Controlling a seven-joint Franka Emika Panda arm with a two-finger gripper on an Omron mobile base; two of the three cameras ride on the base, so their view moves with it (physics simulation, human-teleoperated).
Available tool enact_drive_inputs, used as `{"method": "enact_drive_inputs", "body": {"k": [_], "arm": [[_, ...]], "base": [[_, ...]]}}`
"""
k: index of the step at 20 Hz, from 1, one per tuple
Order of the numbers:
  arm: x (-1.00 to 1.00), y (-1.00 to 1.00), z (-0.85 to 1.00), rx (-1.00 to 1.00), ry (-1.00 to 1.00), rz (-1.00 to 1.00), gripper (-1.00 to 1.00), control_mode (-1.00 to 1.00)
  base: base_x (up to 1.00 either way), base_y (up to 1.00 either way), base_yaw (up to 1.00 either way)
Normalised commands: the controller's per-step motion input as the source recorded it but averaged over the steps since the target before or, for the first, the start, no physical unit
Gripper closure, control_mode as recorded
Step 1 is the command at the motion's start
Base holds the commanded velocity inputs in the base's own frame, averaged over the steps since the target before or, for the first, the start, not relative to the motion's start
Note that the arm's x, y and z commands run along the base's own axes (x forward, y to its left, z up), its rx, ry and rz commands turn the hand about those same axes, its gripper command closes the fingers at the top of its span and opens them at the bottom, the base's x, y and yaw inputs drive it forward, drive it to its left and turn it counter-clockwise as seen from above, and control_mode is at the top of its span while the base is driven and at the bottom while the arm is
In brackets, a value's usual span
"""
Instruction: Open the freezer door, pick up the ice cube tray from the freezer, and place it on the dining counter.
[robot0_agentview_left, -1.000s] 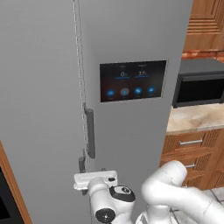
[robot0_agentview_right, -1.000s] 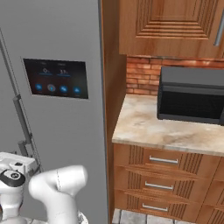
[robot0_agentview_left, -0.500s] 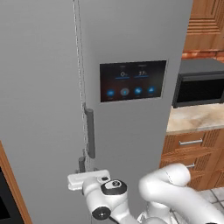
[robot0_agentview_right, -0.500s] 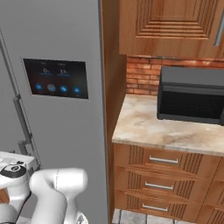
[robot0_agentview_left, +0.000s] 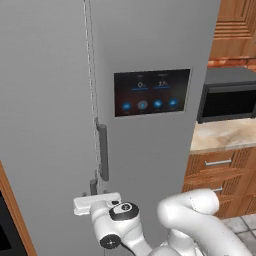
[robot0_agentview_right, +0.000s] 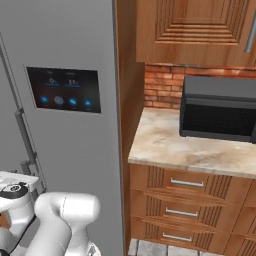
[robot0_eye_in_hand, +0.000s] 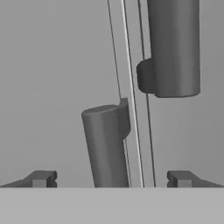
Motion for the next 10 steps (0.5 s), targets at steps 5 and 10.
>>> {"method": "enact_drive_inputs", "body": {"k": [5,10], "arm": [[0.28,0.15,-0.16,0.00,0.00,0.00,-1.00,-1.00],[0.31,0.05,-0.18,0.00,0.00,0.00,-1.00,-1.00]], "base": [[0.00,0.00,0.00],[0.00,0.00,0.00]]}}
